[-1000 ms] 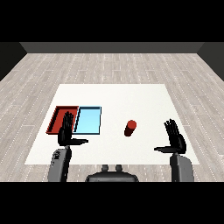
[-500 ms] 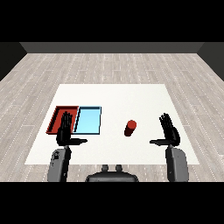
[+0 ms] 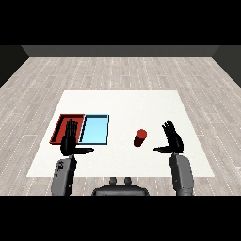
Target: Pick the red can and put it in the red box
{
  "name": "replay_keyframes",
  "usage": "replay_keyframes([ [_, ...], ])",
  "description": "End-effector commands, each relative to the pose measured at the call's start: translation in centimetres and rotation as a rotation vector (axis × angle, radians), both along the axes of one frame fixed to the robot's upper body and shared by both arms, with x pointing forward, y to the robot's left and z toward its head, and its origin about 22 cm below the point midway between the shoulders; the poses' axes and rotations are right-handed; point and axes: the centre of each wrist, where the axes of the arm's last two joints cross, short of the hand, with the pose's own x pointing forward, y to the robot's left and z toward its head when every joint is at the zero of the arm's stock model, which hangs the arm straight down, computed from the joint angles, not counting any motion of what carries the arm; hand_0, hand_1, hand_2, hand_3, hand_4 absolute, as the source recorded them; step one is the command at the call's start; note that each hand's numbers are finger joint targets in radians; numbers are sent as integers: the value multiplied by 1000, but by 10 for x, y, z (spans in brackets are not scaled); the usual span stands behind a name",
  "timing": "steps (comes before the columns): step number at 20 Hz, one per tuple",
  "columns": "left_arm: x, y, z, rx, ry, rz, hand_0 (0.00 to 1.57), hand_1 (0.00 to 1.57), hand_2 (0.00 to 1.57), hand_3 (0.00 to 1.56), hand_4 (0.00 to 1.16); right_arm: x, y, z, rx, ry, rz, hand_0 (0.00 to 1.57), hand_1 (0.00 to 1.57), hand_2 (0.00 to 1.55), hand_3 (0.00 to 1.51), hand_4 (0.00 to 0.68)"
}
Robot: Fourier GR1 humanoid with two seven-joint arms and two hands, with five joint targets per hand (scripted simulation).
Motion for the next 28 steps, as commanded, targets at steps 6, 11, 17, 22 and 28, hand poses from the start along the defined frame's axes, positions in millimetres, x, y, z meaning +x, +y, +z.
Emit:
replay_keyframes([
  [6, -3, 1, 11, 0, 2, 12, 0, 0, 0, 0, 0, 6, 51, -19, 36, 39, 26, 0, 0, 0, 0, 0],
  [11, -2, 3, 5, 4, -1, 4, 0, 0, 0, 0, 0, 13, 46, -47, 68, 63, 16, 0, 0, 0, 0, 0],
  [17, -2, -27, 2, -31, 0, -21, 0, 0, 0, 0, 0, -13, 54, -37, 112, 79, 17, 0, 0, 0, 0, 0],
  [22, -19, -9, 14, -4, 5, -22, 0, 0, 0, 0, 0, 7, 79, -38, 117, 84, 50, 0, 0, 0, 0, 0],
  [28, -11, -3, 6, -24, -27, -31, 0, 0, 0, 0, 0, 18, 83, -40, 123, 99, 63, 0, 0, 0, 0, 0],
])
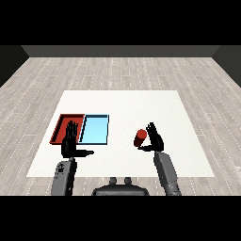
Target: Pick the red can and put it in the red box
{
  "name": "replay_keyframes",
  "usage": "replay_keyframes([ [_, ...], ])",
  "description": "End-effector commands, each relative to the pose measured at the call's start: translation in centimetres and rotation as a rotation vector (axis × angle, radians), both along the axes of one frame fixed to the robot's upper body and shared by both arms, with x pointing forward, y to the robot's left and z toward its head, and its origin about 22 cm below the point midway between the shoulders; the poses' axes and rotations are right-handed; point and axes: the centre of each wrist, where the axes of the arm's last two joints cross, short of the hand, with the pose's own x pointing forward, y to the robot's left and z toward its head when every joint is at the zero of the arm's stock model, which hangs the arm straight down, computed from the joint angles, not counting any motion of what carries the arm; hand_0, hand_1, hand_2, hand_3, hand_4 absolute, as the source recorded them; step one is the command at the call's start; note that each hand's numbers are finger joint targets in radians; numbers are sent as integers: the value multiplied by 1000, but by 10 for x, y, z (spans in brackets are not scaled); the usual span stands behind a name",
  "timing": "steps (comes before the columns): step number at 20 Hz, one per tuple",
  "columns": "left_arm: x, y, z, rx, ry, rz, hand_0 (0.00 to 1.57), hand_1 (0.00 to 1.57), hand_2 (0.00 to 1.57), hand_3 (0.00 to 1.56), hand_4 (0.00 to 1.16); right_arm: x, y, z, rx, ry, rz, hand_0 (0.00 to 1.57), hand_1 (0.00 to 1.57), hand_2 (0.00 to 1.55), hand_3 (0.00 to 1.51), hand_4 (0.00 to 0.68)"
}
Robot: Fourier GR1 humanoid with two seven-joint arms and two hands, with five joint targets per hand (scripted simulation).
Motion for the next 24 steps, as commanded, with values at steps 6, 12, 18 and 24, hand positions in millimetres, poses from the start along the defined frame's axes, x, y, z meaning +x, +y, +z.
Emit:
replay_keyframes([
  [6, 2, -11, 1, -4, -12, 5, 0, 0, 0, 0, 0, 12, 17, -11, -14, 16, -4, 0, 0, 0, 0, 0],
  [12, 15, -6, -5, 9, -23, 10, 0, 0, 0, 0, 0, 30, 19, -10, -20, 43, 4, 0, 0, 0, 0, 0],
  [18, 1, 14, -5, 0, -4, 17, 0, 0, 0, 0, 0, 20, 10, -15, -31, 56, -11, 0, 0, 0, 0, 0],
  [24, 2, -4, -11, -9, -13, 5, 0, 0, 0, 0, 0, 20, 13, -22, -16, 66, -4, 0, 0, 0, 0, 0],
])
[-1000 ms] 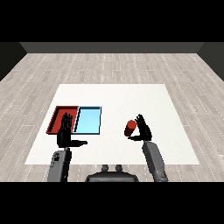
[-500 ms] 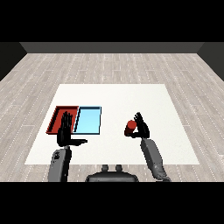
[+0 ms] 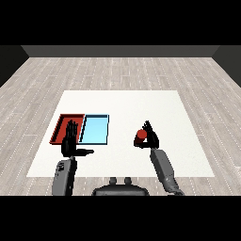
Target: Pick the red can and put it in the red box
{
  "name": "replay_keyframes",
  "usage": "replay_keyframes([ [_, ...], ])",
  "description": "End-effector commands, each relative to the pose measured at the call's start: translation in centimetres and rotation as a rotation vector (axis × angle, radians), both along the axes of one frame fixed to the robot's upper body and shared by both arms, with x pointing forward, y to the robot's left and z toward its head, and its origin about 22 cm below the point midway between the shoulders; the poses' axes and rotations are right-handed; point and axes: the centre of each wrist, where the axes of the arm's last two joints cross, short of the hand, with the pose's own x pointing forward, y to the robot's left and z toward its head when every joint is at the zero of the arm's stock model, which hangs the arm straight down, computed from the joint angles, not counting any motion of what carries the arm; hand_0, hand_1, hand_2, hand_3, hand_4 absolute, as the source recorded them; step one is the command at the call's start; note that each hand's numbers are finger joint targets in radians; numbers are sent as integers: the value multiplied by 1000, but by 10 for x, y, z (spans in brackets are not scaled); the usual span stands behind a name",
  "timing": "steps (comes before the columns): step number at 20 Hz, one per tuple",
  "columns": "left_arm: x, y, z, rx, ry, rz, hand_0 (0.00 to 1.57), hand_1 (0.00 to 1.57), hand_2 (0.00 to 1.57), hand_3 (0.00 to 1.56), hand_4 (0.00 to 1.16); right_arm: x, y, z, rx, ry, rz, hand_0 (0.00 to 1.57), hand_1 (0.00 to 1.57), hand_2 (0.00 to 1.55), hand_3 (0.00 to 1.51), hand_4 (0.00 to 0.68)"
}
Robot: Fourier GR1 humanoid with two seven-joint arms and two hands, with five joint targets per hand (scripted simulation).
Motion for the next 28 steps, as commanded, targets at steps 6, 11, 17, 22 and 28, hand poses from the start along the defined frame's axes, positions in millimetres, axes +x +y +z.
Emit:
replay_keyframes([
  [6, 17, 3, 10, -23, 8, -3, 0, 0, 0, 0, 0, 9, 21, -2, 12, 24, 31, 0, 0, 0, 0, 0],
  [11, -4, 1, 6, -10, -4, -11, 0, 0, 0, 0, 0, -7, 21, 0, -10, 21, 48, 0, 0, 0, 0, 0],
  [17, 6, 3, -7, -24, 6, 8, 0, 0, 0, 0, 0, 14, 37, 9, -28, 29, 13, 0, 0, 0, 0, 0],
  [22, -9, 10, 13, -12, -8, 5, 0, 0, 0, 0, 0, 27, 9, -2, -27, 80, 5, 0, 0, 0, 0, 0],
  [28, -8, 13, 18, -19, -5, 13, 0, 0, 0, 0, 0, 23, 30, -8, -132, 79, -53, 1525, 1525, 1502, 1461, 493],
])
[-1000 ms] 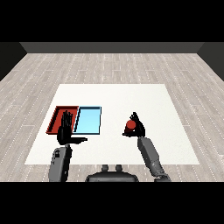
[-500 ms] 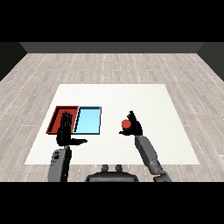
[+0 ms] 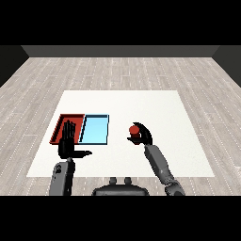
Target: Pick the red can and put it in the red box
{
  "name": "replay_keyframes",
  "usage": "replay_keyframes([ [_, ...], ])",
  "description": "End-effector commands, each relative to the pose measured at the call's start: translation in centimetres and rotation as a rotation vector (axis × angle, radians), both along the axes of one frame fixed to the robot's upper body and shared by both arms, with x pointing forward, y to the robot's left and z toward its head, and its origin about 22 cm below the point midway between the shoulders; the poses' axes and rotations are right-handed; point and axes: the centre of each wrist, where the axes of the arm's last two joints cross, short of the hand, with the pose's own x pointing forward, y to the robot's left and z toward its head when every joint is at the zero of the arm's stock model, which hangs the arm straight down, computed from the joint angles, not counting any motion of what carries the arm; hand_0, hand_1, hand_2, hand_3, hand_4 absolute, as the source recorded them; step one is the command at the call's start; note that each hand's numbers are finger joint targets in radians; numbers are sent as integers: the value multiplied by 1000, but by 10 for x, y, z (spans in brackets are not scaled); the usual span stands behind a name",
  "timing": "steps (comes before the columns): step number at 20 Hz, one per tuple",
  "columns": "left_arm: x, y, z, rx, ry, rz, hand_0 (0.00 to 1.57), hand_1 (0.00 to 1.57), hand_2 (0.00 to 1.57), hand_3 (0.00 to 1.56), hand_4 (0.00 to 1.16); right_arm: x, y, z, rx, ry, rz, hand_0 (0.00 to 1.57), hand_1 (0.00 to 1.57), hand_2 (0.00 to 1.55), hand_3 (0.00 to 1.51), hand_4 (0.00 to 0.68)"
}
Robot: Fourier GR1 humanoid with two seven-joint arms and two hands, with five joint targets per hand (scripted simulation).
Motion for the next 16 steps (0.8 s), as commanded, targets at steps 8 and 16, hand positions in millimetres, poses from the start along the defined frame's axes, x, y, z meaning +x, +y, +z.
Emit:
replay_keyframes([
  [8, 4, -15, 6, -19, -5, -9, 0, 0, 0, 0, 0, 4, -1, -2, -192, 24, -39, 1528, 1528, 1472, 1420, 551],
  [16, 4, -19, -3, -11, -8, -16, 0, 0, 0, 0, 0, 0, 0, 5, -196, 34, -50, 1548, 1548, 1475, 1411, 558],
])
